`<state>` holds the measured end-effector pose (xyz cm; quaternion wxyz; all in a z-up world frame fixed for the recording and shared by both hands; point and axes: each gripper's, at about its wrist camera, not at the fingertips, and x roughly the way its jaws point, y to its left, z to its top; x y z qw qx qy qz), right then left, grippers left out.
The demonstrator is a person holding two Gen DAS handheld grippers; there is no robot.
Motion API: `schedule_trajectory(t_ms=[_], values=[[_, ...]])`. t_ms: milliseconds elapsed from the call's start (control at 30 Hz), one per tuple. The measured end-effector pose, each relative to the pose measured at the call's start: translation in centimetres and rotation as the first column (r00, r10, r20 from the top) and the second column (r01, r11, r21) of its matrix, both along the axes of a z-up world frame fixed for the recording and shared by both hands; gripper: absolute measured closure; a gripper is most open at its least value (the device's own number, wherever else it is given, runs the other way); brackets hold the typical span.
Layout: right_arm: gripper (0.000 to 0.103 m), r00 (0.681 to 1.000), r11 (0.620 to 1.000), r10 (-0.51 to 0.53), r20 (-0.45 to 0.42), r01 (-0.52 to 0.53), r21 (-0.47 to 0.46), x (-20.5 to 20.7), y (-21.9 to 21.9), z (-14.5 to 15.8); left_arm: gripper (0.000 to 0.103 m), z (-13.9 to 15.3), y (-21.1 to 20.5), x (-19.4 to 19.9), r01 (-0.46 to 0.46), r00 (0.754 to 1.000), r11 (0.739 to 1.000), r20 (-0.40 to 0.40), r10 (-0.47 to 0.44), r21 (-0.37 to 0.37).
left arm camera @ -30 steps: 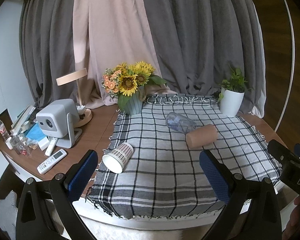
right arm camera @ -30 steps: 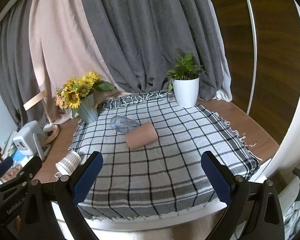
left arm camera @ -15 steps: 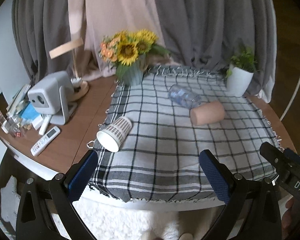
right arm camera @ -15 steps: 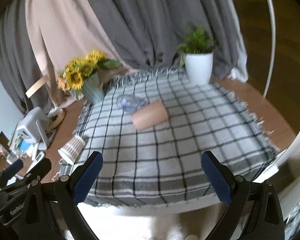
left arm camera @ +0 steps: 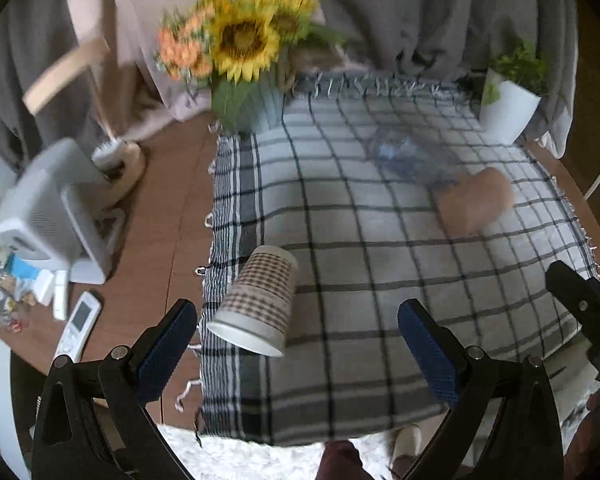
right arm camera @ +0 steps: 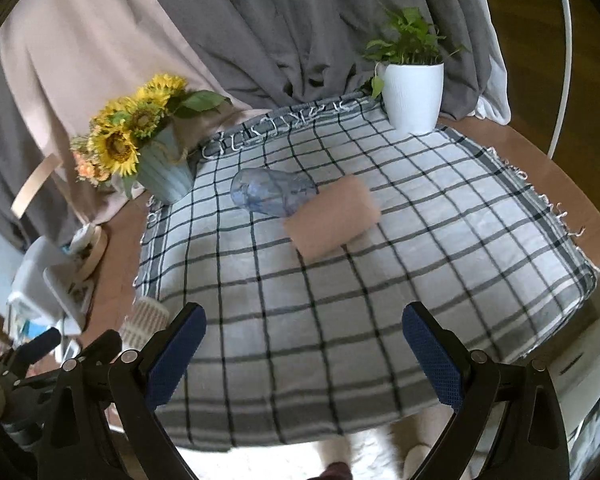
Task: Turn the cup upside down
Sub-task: 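Reach the left gripper to the houndstooth paper cup and grasp it, then lift the cup with the left gripper and carry it toward the right gripper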
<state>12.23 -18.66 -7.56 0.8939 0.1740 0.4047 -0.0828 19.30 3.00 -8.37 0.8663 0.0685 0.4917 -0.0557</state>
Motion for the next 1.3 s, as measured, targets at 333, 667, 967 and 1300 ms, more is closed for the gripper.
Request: schedule_trajectory(t_ms=[333,667,967,1300], values=[[0.004,0.988,0.996,-0.086,-0.126,0.089,0.021,5.0,4.2,-3.3,0.012,-5.6,2.0,5.9,0.11,0.963,0.994,-0.244,-0.111,-0.016],[0.004,0.952,0.991,-0.124,-0.278,0.134,0.015,7.5,4.9,-7.4,0.028,-8.8,1.9,7.9,0.164,0.915,0.986,-0.368,-0.164,-0.032],[0.004,0.948,0.992,-0.114,-0.298,0.123,0.011,8.2,5.5,-7.9,0.041,-9.4,1.9,8.9,0.14,0.902,0.988,-0.403,-0.153,-0.063],[0.004,0.958,0.993,-0.117,-0.264,0.119,-0.006,7.7,2.7,-5.9,0.041,-5.4,-0.2,7.1,0.086,0.937,0.991,-0.33,-0.117,-0.107]])
